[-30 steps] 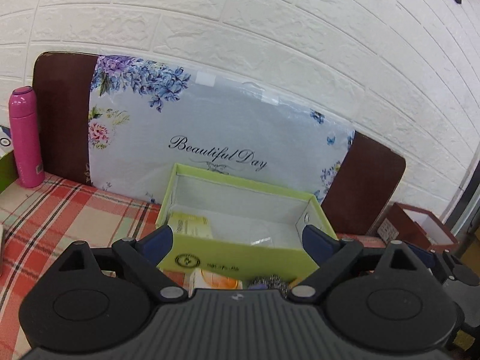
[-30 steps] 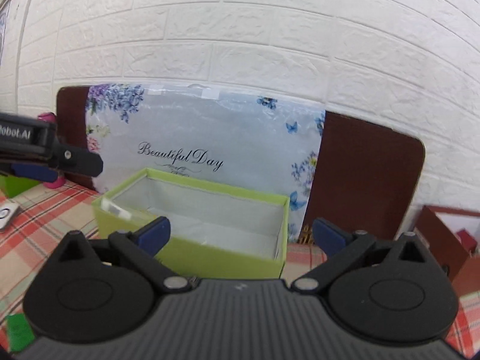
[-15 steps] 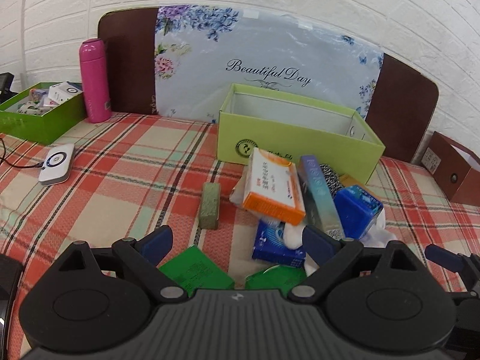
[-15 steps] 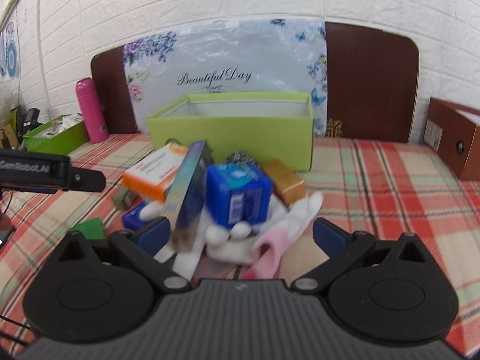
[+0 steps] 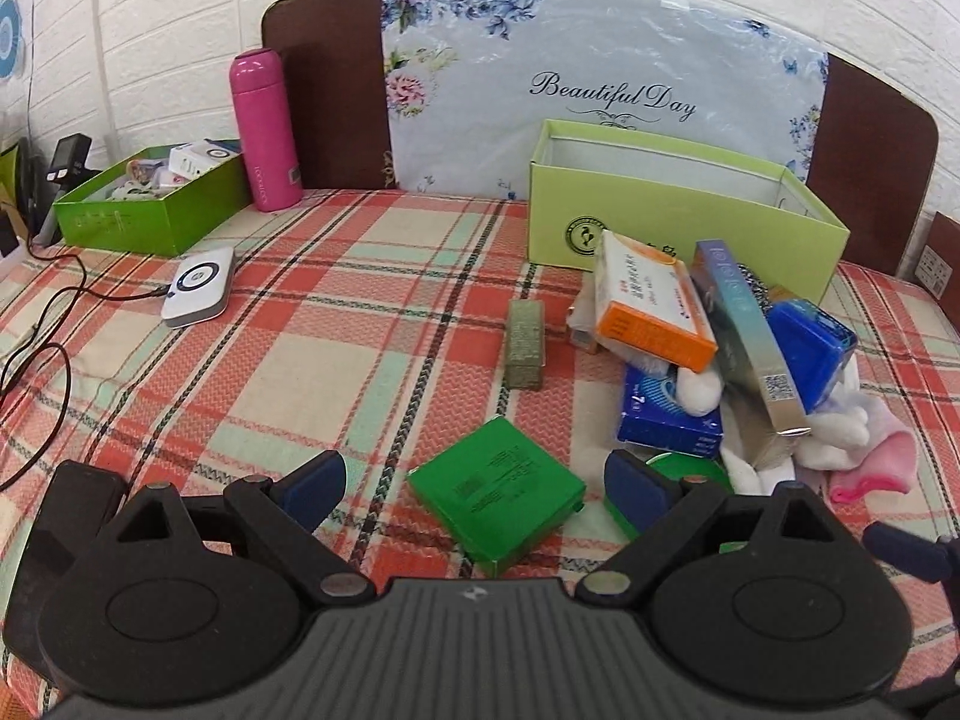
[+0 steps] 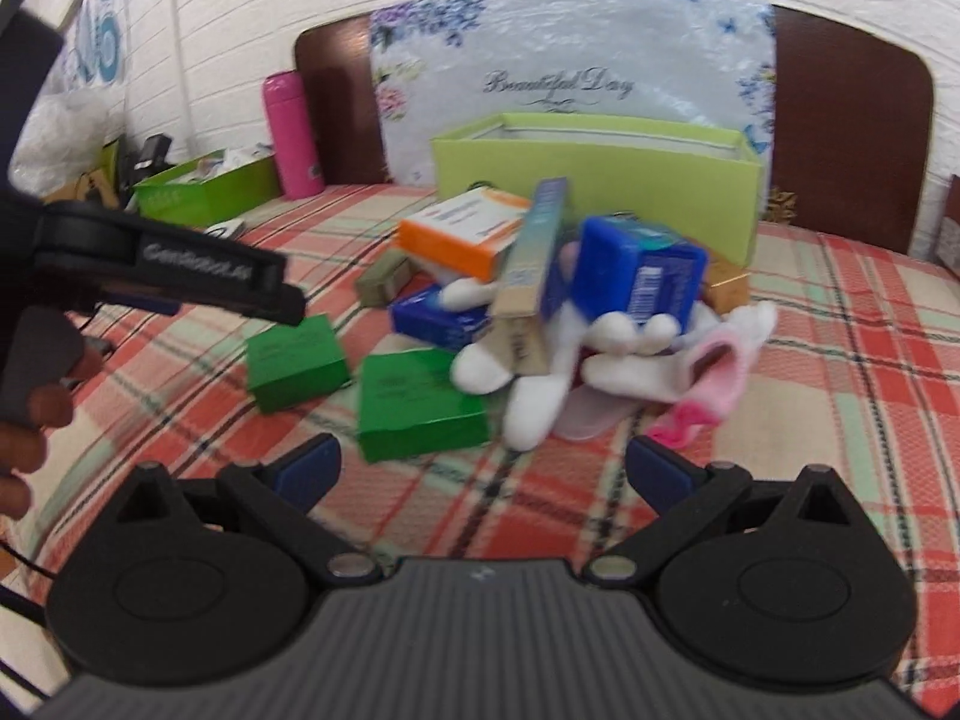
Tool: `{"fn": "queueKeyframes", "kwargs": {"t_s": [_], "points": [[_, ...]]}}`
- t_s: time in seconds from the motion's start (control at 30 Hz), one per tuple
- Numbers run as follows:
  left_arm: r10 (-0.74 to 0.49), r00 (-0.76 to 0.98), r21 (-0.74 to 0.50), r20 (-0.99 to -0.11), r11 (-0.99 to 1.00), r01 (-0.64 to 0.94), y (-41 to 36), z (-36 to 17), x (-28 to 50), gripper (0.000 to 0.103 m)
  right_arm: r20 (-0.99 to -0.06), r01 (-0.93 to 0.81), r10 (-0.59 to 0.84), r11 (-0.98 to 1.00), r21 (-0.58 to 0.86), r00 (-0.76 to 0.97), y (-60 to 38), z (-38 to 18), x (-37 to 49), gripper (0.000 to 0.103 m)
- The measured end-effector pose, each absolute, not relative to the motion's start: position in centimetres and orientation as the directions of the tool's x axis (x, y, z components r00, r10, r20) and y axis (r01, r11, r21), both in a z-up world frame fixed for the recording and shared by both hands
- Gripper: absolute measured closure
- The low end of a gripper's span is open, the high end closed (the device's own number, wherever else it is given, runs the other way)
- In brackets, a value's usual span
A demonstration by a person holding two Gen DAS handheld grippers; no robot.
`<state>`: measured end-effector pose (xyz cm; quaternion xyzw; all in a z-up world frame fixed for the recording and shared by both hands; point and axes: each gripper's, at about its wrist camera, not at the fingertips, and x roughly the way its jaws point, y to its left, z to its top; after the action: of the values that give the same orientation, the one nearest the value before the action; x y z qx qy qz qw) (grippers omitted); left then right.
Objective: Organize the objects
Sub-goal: 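Move the left tool to a green square box while the right approaches another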
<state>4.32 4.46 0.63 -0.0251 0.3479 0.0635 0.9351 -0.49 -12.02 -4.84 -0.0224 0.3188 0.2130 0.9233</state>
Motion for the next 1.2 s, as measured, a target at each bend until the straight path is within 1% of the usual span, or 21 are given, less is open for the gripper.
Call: {"fn": "queueKeyframes", "kwargs": {"t_s": [0.13,0.23,0.3,0.37,0.43,0.53,0.6,0.73,0.77,0.8,0.87,0.9,0.93,1.03,1.13,1.2], "points": [[0.106,0.748,0.000,-0.655,0.990,-0.140,5.0,0.4,4.2,0.007,-0.616,-0.467,0.424,0.878,0.101,0.664,-10.1,-5.1,-0.5,0.012],[0.065,0.756,-0.050,-0.651,0.990,-0.128,6.2,0.5,3.9,0.007,-0.605,-0.518,0.459,0.851,0.089,0.651,-9.0,-5.1,-0.5,0.017],[0.025,0.759,-0.096,-0.651,0.989,-0.115,7.1,0.5,3.9,0.007,-0.588,-0.530,0.453,0.847,0.049,0.670,-8.3,-4.9,-0.1,0.017],[0.008,0.756,-0.117,-0.654,0.987,-0.111,7.5,0.4,4.0,0.007,-0.592,-0.517,0.429,0.856,0.025,0.682,-8.0,-5.1,0.9,0.017],[-0.002,0.763,-0.118,-0.646,0.988,-0.097,7.4,0.2,4.4,0.007,-0.609,-0.495,0.407,0.868,0.027,0.681,-7.9,-5.7,2.2,0.017],[-0.042,0.766,-0.094,-0.641,0.995,-0.024,7.0,-0.7,5.7,0.007,-0.625,-0.443,0.349,0.897,0.006,0.698,-8.1,-6.6,3.8,0.018],[-0.055,0.752,-0.068,-0.656,0.998,0.014,6.6,-1.4,7.1,0.007,-0.639,-0.424,0.347,0.905,0.036,0.686,-8.5,-6.9,4.1,0.035],[-0.054,0.712,-0.027,-0.700,0.998,0.049,6.3,-3.2,8.8,0.007,-0.655,-0.461,0.362,0.887,0.023,0.663,-9.6,-6.2,2.3,0.035],[-0.060,0.712,-0.041,-0.699,0.998,0.044,6.4,-3.5,8.8,0.004,-0.667,-0.464,0.365,0.885,0.034,0.649,-10.1,-6.1,1.7,0.035],[-0.079,0.713,-0.070,-0.696,0.997,0.042,6.7,-3.6,8.6,0.004,-0.679,-0.465,0.367,0.884,0.041,0.636,-10.6,-5.9,1.1,0.035],[-0.134,0.655,-0.133,-0.743,0.990,0.052,6.8,-3.8,8.3,0.007,-0.698,-0.440,0.339,0.897,0.037,0.631,-11.7,-5.8,0.1,0.035],[-0.143,0.644,-0.150,-0.752,0.988,0.045,6.6,-3.8,7.8,0.007,-0.704,-0.415,0.317,0.909,0.035,0.635,-12.3,-5.7,-0.3,0.035],[-0.146,0.648,-0.147,-0.748,0.988,0.054,6.0,-3.7,7.0,0.007,-0.706,-0.393,0.307,0.918,0.044,0.638,-12.9,-5.7,-0.6,0.035],[-0.219,0.637,-0.166,-0.739,0.976,0.143,4.3,-3.6,5.4,0.007,-0.708,-0.379,0.323,0.922,0.084,0.628,-14.4,-5.4,-0.9,0.035],[-0.193,0.653,-0.122,-0.733,0.981,0.152,3.6,-3.5,5.3,0.007,-0.706,-0.387,0.320,0.919,0.070,0.632,-14.6,-5.4,-0.8,0.033],[-0.118,0.671,-0.063,-0.732,0.992,0.106,4.2,-3.2,5.9,0.007,-0.702,-0.396,0.321,0.916,0.061,0.636,-14.4,-5.5,-0.9,0.033]]}}
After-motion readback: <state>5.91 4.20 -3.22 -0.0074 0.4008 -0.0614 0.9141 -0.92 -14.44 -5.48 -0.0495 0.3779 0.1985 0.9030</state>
